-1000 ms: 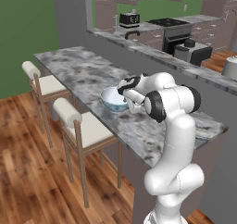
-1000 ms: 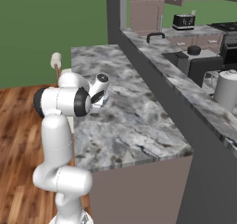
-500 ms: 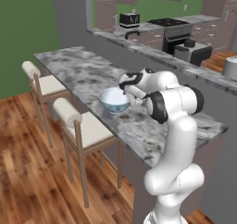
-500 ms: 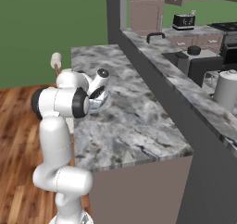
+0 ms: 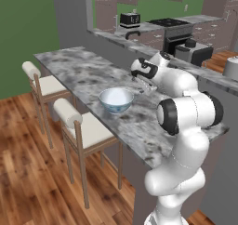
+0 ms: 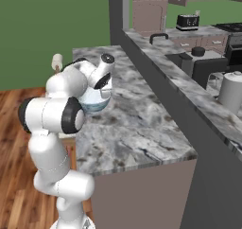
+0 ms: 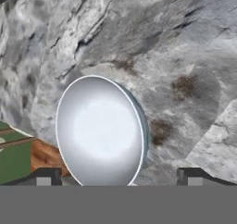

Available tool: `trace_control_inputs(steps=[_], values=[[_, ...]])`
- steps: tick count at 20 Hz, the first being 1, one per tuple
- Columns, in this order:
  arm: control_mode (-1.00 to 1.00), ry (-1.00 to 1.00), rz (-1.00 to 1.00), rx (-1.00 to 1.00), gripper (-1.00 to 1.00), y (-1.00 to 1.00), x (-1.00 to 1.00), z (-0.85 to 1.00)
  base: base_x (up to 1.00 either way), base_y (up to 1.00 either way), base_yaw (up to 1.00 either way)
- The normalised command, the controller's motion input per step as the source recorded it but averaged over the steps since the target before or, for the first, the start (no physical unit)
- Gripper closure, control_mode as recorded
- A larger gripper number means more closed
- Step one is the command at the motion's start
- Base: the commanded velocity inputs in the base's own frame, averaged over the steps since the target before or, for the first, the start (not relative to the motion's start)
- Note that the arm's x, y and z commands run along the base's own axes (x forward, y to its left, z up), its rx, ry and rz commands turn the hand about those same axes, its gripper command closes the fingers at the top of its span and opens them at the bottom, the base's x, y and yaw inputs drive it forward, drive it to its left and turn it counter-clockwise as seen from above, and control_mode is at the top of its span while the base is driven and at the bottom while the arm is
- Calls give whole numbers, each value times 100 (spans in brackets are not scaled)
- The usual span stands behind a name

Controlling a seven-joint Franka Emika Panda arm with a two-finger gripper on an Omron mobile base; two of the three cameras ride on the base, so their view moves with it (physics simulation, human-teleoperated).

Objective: Pick up the bowls from the cabinet and place each bowl in front of a stool on the dining counter.

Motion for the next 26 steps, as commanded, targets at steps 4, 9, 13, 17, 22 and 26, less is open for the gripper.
trace_control_inputs(steps=[4, 9, 13, 17, 22, 26], values=[[-100, -9, 23, -30, -100, -31, -100, 100, 0, 0, 0], [-100, -10, 34, -34, -100, -6, -100, 100, 0, 0, 0], [-100, -2, 30, -25, -100, 0, -100, 100, 0, 0, 0], [-100, 0, 25, -19, -100, 0, -100, 100, 0, 0, 0], [-100, 0, 20, -12, -100, 0, -100, 100, 0, 0, 0], [-100, 0, 15, -13, -100, 0, -100, 95, 0, 0, 0]])
